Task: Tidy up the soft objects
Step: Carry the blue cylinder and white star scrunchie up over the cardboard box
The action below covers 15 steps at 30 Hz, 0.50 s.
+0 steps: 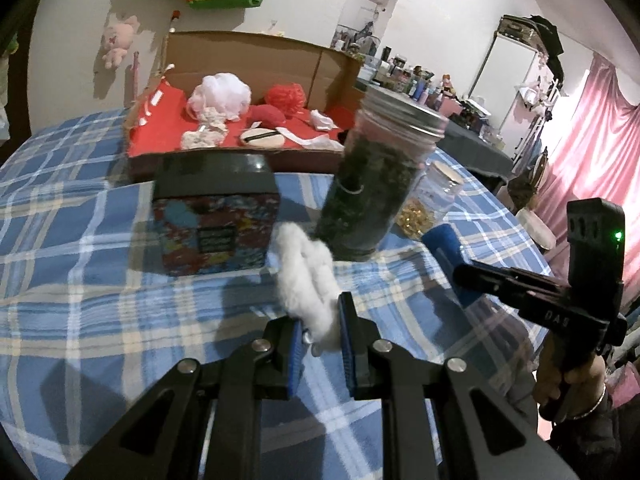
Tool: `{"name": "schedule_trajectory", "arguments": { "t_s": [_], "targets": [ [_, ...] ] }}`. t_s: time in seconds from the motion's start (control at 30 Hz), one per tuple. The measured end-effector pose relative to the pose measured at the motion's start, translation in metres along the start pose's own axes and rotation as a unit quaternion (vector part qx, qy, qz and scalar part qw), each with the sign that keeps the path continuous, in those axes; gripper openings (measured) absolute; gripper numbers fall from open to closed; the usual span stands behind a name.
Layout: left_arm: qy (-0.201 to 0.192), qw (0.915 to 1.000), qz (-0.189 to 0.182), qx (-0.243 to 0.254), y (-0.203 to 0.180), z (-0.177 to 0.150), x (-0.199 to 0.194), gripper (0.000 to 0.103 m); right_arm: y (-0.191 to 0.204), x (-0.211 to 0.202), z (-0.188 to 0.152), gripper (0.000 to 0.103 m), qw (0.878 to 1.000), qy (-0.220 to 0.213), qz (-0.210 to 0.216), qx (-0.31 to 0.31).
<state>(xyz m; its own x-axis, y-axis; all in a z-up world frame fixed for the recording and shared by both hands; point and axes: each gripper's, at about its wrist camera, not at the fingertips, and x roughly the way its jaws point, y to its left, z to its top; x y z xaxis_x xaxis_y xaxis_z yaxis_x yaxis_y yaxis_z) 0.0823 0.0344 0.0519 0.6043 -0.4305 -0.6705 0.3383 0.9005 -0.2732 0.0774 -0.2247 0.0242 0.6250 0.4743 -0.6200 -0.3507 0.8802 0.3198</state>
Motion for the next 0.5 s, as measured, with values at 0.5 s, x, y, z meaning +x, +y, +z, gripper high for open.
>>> {"name": "schedule_trajectory", "arguments": {
  "t_s": [0.5],
  "targets": [
    [-0.010,0.9982,0.054,-0.024,0.041,-0.006,-0.031,0.018,-0.021,-0.013,-0.001,0.013,0.999,0.003,-0.026,0.019]
  ]
}}
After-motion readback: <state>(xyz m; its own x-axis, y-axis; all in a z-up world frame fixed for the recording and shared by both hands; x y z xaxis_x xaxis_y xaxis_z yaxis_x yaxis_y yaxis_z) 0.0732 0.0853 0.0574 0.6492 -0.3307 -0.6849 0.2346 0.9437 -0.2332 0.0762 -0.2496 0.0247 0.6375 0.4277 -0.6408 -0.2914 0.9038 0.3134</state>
